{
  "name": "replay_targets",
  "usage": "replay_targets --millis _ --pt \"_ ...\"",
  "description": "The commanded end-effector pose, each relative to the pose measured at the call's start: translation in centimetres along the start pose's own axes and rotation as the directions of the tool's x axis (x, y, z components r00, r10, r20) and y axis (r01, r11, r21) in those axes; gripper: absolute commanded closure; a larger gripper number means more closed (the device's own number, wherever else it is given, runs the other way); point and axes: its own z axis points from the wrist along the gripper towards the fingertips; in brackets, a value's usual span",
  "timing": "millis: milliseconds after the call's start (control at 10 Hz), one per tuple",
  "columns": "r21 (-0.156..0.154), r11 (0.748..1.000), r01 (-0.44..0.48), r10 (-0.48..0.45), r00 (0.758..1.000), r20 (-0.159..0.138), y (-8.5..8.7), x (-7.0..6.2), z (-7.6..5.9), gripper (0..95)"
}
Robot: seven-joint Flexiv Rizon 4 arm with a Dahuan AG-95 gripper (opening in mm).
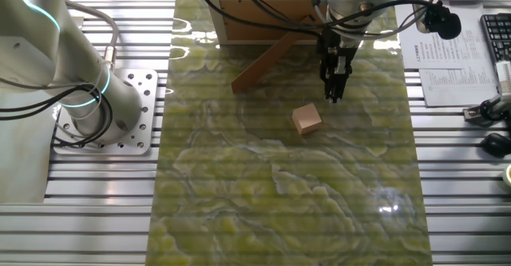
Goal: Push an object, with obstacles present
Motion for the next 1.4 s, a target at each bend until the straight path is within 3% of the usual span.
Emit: replay_targets --millis 100,800,1100,1400 --pt "-0.022 1.0 0.003 -0.002 1.0 0.016 0.01 0.01 -0.01 95.0" --pt "-0.02 1.0 0.005 -0.004 1.0 0.008 0.08 -0.07 -0.18 95.0" --pt "-0.037 0.998 0.041 -0.041 0.999 0.01 0.12 -0.19 -0.25 95.0" --pt "-0.024 0.999 0.033 -0.033 0.999 0.013 0.23 -0.54 -0.44 95.0"
